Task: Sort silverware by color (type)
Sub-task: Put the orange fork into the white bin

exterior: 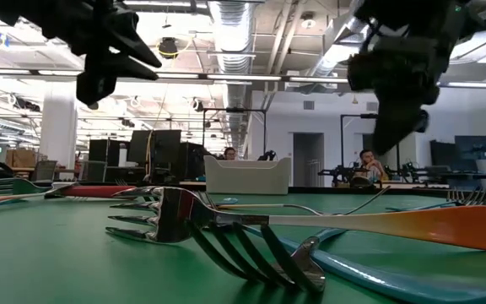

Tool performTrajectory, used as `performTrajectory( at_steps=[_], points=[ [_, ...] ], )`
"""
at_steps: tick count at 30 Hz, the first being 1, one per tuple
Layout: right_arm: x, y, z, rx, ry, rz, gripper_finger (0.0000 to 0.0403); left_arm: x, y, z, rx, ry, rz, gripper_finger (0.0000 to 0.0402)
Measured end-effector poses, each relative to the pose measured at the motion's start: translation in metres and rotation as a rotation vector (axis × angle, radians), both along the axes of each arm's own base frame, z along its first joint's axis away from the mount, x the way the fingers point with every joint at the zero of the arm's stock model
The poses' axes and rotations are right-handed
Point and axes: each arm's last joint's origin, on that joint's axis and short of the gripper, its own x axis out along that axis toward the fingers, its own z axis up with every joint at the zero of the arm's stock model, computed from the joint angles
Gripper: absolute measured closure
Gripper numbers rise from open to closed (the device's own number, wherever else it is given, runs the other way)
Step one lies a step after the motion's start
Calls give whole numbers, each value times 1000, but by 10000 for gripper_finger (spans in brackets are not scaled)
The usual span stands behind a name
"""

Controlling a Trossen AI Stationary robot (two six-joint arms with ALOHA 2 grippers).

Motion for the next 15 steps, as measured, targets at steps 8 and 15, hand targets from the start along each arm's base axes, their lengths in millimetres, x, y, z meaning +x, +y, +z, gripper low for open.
performTrajectory(
  at_steps=[8,15],
  points=[
    [43,48,-4,-200,-60,222,253,2,-14,-2,-24,0,-106,333],
    [80,72,-22,-270,-27,191,226,-3,-26,2,7,-20,-194,333]
  ],
)
